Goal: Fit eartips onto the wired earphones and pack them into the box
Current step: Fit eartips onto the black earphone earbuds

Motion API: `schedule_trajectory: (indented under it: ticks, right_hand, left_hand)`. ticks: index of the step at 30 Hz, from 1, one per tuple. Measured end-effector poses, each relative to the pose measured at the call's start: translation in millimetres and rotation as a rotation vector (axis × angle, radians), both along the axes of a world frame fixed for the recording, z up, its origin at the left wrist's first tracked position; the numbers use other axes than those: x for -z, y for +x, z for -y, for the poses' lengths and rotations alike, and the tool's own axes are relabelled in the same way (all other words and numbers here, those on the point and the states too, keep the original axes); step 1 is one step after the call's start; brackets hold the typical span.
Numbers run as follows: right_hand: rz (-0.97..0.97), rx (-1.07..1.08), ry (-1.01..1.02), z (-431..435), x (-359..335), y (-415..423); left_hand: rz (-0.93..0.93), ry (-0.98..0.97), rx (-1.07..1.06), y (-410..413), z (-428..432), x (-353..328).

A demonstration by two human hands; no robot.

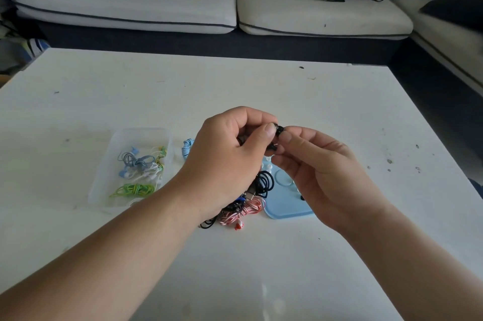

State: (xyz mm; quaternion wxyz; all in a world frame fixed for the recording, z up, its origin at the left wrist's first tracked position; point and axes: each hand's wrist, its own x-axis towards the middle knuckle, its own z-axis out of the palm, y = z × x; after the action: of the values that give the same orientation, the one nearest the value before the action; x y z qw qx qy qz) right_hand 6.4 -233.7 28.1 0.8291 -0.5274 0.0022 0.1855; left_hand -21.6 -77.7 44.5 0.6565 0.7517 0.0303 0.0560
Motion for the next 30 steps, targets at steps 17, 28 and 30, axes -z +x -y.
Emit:
schedule_trajectory:
  ticks: [17, 28, 30]
  right_hand:
    - [0.094, -0.033, -0.058, 3, 2, 4]
    - [0.196, 0.138, -0.269, -6, 7, -4]
    - [0.226, 0.191, -0.327, -7, 7, -6]
  left_hand:
    - [-0.025, -0.046, -0.045, 3, 2, 6]
    - [-0.028, -0.061, -0.108, 2, 11, 13]
    - [-0.042, -0.067, -0.113, 3, 12, 14]
